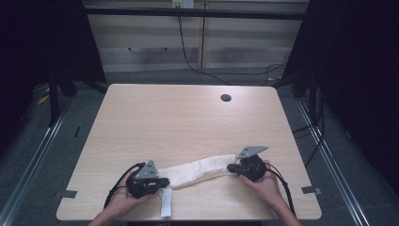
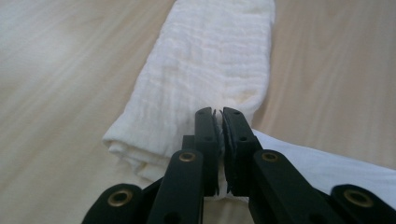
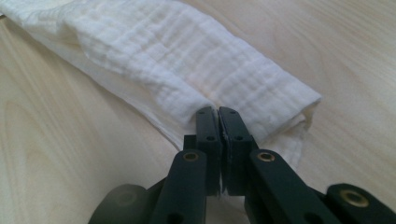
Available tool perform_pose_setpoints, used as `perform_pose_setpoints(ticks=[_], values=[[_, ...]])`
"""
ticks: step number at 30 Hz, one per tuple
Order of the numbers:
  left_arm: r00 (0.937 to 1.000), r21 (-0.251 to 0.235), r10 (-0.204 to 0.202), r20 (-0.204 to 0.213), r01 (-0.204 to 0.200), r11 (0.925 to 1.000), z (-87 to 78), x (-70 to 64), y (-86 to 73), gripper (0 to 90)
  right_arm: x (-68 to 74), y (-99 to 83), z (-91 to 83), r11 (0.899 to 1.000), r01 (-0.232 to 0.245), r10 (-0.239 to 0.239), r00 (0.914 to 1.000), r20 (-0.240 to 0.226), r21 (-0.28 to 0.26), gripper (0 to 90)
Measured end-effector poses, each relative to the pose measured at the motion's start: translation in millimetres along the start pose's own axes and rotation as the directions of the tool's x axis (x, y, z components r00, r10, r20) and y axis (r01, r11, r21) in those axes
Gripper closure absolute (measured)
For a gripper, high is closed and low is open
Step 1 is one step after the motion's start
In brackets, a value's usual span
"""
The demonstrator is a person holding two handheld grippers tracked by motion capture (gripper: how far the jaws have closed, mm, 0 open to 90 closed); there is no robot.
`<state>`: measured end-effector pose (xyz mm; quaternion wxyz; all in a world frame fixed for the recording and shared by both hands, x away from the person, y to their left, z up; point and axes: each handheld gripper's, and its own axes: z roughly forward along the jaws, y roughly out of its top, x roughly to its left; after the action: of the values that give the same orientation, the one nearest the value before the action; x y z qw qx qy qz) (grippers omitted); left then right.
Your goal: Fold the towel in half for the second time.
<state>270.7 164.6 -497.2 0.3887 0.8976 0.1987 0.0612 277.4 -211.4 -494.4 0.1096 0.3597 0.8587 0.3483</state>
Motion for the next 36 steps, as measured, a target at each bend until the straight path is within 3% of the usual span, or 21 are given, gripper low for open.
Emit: perform_pose_setpoints(ticks=[3, 4, 7, 9, 12, 15, 20, 25, 26, 30, 32, 33, 35, 36], values=[[0.9998, -0.002, 0.001, -0.017, -0.001, 1.0000, 2.9, 10.8, 2.3, 85.4, -5.3, 5.6, 4.9, 1.000, -0.009, 0.009, 0.9998, 0.018, 0.001, 87.6], [0.9994, -0.009, -0.026, -0.024, 0.026, 0.9996, 5.1, 21.7, 3.6, 85.4, -7.6, 6.9, 6.5, 1.000, -0.018, 0.018, 0.9996, 0.020, -0.003, 87.6], [0.9987, -0.014, -0.044, -0.028, 0.043, 0.9990, 6.5, 28.7, 5.0, 85.4, -11.7, 8.6, 8.7, 0.999, -0.030, 0.030, 0.9993, 0.021, -0.010, 87.6], [0.9983, 0.007, -0.014, -0.057, 0.015, 0.9999, 7.6, 33.9, 8.1, 85.4, -14.4, 8.3, 7.1, 1.000, -0.019, 0.020, 0.9981, 0.059, -0.007, 87.5], [0.9982, -0.005, -0.028, -0.054, 0.028, 0.9996, 7.5, 35.1, 6.8, 85.4, -17.0, 6.4, 2.5, 1.000, -0.021, 0.021, 0.9966, 0.079, -0.001, 87.7], [0.9974, -0.002, -0.014, -0.071, 0.014, 0.9999, 7.2, 32.4, 6.3, 85.3, -18.4, 0.3, -4.8, 0.999, -0.035, 0.037, 0.9964, 0.076, -0.019, 87.7], [0.9958, -0.010, -0.026, -0.088, 0.025, 0.9996, 5.4, 31.9, 3.8, 85.2, -11.1, -1.4, -5.7, 1.000, 0.002, 0.000, 0.9969, 0.079, -0.016, 87.3], [0.9919, -0.012, -0.053, -0.115, 0.052, 0.9986, 4.2, 42.0, 3.2, 85.1, -2.3, -1.9, -2.3, 1.000, 0.017, -0.015, 0.9974, 0.070, -0.021, 86.9], [0.9919, -0.012, -0.053, -0.115, 0.052, 0.9986, 4.2, 42.0, 3.2, 85.1, -2.2, -1.1, -1.1, 0.999, 0.019, -0.018, 0.9974, 0.069, -0.025, 86.7], [0.9889, -0.051, -0.130, -0.072, 0.127, 0.9906, 3.2, 54.0, -1.5, 85.0, -5.5, 0.5, 1.7, 0.999, 0.000, 0.002, 0.9985, 0.055, -0.035, 86.4], [0.9874, -0.058, -0.141, -0.071, 0.137, 0.9889, 3.1, 53.5, -2.2, 83.6, -6.6, 0.5, 2.3, 0.999, -0.005, 0.007, 0.9987, 0.050, -0.045, 84.7], [0.9836, -0.083, -0.172, -0.055, 0.167, 0.9824, 2.0, 54.5, -5.2, 81.3, -5.7, 0.6, 1.4, 0.999, -0.003, 0.005, 0.9983, 0.057, -0.040, 80.7], [0.9835, -0.085, -0.175, -0.047, 0.170, 0.9817, 1.0, 54.8, -5.8, 80.0, -5.0, 0.6, 1.1, 0.999, -0.001, 0.004, 0.9986, 0.052, -0.046, 77.7], [0.9832, -0.086, -0.178, -0.040, 0.174, 0.9810, -0.6, 55.6, -5.5, 74.7, -4.9, 1.4, -2.7, 0.999, -0.002, 0.004, 0.9995, 0.031, -0.046, 75.3]])
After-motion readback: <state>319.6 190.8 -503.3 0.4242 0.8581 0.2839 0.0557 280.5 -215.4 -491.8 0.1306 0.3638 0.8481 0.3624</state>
